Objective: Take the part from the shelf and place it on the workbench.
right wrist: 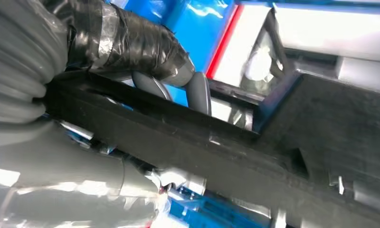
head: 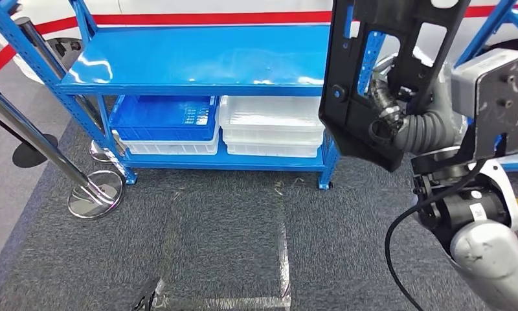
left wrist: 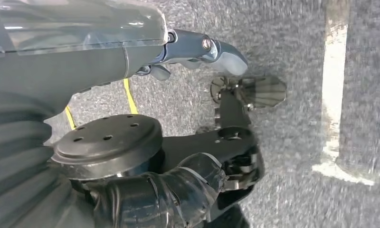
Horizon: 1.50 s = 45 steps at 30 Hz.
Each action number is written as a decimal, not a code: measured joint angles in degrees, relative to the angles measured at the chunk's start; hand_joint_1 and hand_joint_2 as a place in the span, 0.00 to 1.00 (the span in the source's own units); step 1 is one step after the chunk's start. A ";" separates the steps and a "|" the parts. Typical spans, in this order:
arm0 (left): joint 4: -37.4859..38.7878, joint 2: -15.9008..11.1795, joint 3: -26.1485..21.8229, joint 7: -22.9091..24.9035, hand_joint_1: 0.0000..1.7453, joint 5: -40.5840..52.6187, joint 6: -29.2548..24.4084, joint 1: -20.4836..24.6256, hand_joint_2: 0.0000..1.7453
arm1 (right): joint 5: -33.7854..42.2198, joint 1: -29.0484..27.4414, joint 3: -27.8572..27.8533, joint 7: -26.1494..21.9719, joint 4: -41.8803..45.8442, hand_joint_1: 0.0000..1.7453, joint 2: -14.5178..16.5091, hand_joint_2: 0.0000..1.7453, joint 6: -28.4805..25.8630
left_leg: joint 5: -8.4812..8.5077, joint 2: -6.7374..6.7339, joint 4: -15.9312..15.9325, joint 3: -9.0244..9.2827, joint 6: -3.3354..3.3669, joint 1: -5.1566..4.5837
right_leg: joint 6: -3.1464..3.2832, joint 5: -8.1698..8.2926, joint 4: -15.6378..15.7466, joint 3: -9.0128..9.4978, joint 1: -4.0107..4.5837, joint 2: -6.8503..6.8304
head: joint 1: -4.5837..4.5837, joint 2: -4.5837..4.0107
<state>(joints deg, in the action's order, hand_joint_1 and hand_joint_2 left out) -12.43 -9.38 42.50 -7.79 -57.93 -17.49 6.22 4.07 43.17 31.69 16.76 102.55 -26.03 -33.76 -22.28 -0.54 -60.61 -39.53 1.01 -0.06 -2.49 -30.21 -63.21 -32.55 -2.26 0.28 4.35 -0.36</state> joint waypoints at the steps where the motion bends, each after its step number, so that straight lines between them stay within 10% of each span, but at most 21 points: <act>1: 0.02 -0.09 0.13 0.44 0.00 0.26 0.03 -0.06 1.00 | -0.07 -0.06 -0.02 -0.02 0.03 1.00 0.00 1.00 0.16 | 0.47 0.12 -0.22 -0.35 -0.29 0.00 | 0.83 0.09 0.22 -0.29 0.13 0.09 | 0.11 0.00; 3: 0.04 -0.46 0.43 1.78 0.00 1.09 0.08 -0.23 1.00 | -0.24 -0.02 -0.02 -0.03 -0.01 1.00 0.01 1.00 0.65 | 0.45 0.25 -0.55 -1.12 -0.82 0.23 | 1.94 1.06 0.14 -1.53 0.14 -0.03 | 0.08 0.01; 7: 0.04 -1.85 1.58 4.05 0.00 2.41 -0.25 -0.20 1.00 | -0.77 0.03 -0.02 -0.07 -0.08 1.00 0.02 1.00 1.47 | -9.49 0.28 -10.43 -3.95 -1.74 0.54 | 3.20 3.91 0.36 -4.58 0.23 -0.24 | 0.46 -0.01; 9: 0.04 -3.00 1.97 4.68 0.00 2.68 -0.33 -0.01 1.00 | -1.00 -0.13 -0.02 -0.06 -0.09 1.00 0.02 1.00 1.64 | -11.14 0.29 -15.21 -3.57 -1.69 0.55 | 3.29 5.33 0.36 -6.42 0.47 -0.21 | 0.51 0.00; 12: 0.04 -4.53 2.45 5.25 0.00 2.73 -0.02 0.20 1.00 | -1.32 -0.46 -0.07 -0.04 -0.10 1.00 0.01 1.00 1.65 | -7.88 0.40 -10.28 3.22 -0.65 0.26 | 3.17 7.29 0.37 -8.63 0.72 -0.12 | 0.52 -0.01; 14: 0.03 -5.29 2.53 5.38 0.00 2.55 0.95 0.38 1.00 | -1.65 -0.56 -0.25 -0.02 -0.09 1.00 -0.01 1.00 1.71 | -8.67 0.49 -2.46 8.99 0.18 -0.19 | 2.71 8.43 0.72 -9.21 0.79 -0.15 | 0.50 0.01; 16: -0.01 -5.64 2.72 5.18 0.00 2.36 2.27 0.56 1.00 | -2.09 -0.67 -0.45 0.00 -0.10 1.00 -0.02 1.00 1.84 | -9.71 0.48 1.80 11.03 0.61 -0.65 | 1.92 9.65 1.78 -9.02 0.59 -0.30 | 0.54 0.01; 19: -0.06 -5.49 3.08 4.35 0.00 2.30 3.58 0.45 1.00 | -2.94 -1.02 -0.58 0.04 -0.13 1.00 -0.14 1.00 1.85 | -7.22 0.20 3.83 10.83 1.00 -0.49 | 0.94 10.02 2.51 -9.04 0.63 -0.29 | 0.48 0.00; 24: -0.07 -4.61 3.30 3.50 0.00 2.35 3.64 0.24 1.00 | -4.08 -1.97 -0.81 0.12 -0.17 1.00 -0.51 1.00 1.63 | -4.10 -0.19 4.01 7.91 1.46 -0.29 | 0.41 0.49 -11.07 -12.63 0.88 -0.23 | -0.02 -0.01; 29: -0.07 -3.92 3.39 2.54 0.00 2.38 2.74 0.02 1.00 | -6.48 -2.71 -1.35 0.54 0.33 1.00 -0.89 1.00 1.07 | -3.78 0.51 1.16 4.66 0.70 -0.31 | 0.83 3.06 0.77 -3.15 0.89 0.99 | 0.00 0.00; 34: -0.07 -3.51 3.46 2.13 0.00 2.56 2.56 -0.10 1.00 | -7.43 -4.04 -2.10 1.06 1.36 1.00 -1.46 1.00 0.71 | -3.94 1.28 0.01 3.45 -0.88 -0.27 | 2.42 3.77 2.28 -2.64 0.88 -0.23 | 0.05 0.00; 39: -0.07 -3.05 3.50 2.00 0.00 2.75 2.58 -0.33 1.00 | -7.62 -5.44 -2.81 1.03 2.29 1.00 -1.58 1.00 0.67 | -10.38 0.91 -13.02 -1.93 -2.60 0.73 | 3.05 4.28 2.76 -2.73 0.51 -2.39 | 0.37 0.01; 45: -0.09 -2.69 3.52 1.74 0.00 2.74 2.68 -0.28 1.00 | -7.91 -6.46 -3.39 1.04 3.63 1.00 -1.78 1.00 0.64 | -4.25 -2.40 0.83 5.59 -2.34 0.44 | 1.84 4.36 2.79 -2.57 0.56 -4.99 | 0.44 -0.01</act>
<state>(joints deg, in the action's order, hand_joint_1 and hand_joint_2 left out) -12.52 -12.06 46.01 -6.04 -55.19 -14.81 5.94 -3.84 36.71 28.30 17.80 106.18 -27.81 -33.12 -26.53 -2.94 -59.78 -33.94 -1.33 0.37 -0.65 -25.85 -60.42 -35.12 -1.70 -4.71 4.78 -0.36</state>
